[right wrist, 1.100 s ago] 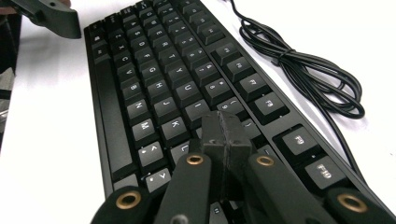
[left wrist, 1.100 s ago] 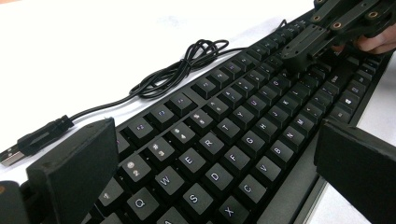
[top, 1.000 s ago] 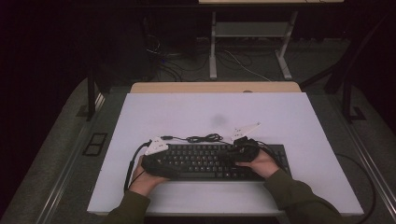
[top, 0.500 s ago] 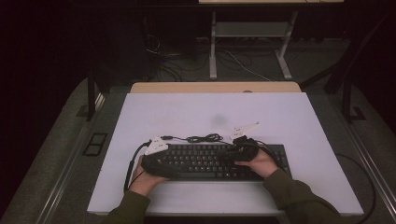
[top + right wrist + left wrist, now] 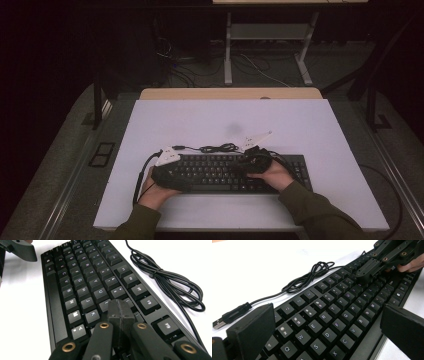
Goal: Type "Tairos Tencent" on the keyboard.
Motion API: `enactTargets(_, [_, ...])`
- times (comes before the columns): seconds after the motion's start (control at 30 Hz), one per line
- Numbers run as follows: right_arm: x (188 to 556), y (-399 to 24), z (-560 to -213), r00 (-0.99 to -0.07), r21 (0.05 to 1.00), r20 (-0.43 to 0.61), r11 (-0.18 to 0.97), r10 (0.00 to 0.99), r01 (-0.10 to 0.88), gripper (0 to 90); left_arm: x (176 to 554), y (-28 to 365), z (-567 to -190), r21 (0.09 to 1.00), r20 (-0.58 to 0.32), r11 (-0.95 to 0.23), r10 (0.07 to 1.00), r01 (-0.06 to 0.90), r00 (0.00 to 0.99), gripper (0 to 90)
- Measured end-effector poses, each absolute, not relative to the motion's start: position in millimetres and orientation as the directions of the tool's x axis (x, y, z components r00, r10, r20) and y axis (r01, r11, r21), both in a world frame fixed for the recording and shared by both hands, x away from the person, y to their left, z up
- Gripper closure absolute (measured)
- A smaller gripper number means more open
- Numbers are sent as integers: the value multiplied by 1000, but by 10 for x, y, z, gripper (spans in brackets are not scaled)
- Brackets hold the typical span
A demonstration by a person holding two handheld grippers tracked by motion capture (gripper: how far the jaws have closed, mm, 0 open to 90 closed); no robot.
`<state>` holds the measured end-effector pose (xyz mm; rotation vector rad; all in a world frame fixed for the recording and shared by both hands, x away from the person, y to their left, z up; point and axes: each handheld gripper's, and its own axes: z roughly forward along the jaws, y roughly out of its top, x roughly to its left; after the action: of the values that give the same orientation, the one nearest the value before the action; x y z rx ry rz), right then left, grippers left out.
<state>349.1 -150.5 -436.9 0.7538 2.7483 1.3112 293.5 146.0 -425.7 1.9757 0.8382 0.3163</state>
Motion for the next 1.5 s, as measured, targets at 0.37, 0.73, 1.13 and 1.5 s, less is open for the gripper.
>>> enactTargets(0.37, [3483, -1478, -4385, -887, 720, 188, 555, 421, 416, 897, 2933, 1455, -4256, 840, -110, -331, 672, 429, 733, 0])
enactTargets(0.73, [3475, -1514, -4345, -886, 744, 192, 526, 422, 412, 874, 2935, 1482, -4242, 844, -109, -328, 669, 424, 735, 0])
enactTargets(1.13, [3467, -1599, -4294, -869, 781, 210, 457, 448, 425, 542, 2957, 1513, -4228, 850, -124, -308, 672, 428, 730, 55])
enactTargets(1.5, [3440, -1693, -4269, -846, 802, 207, 410, 491, 434, 270, 2943, 1600, -4226, 849, -144, -293, 671, 439, 728, 203])
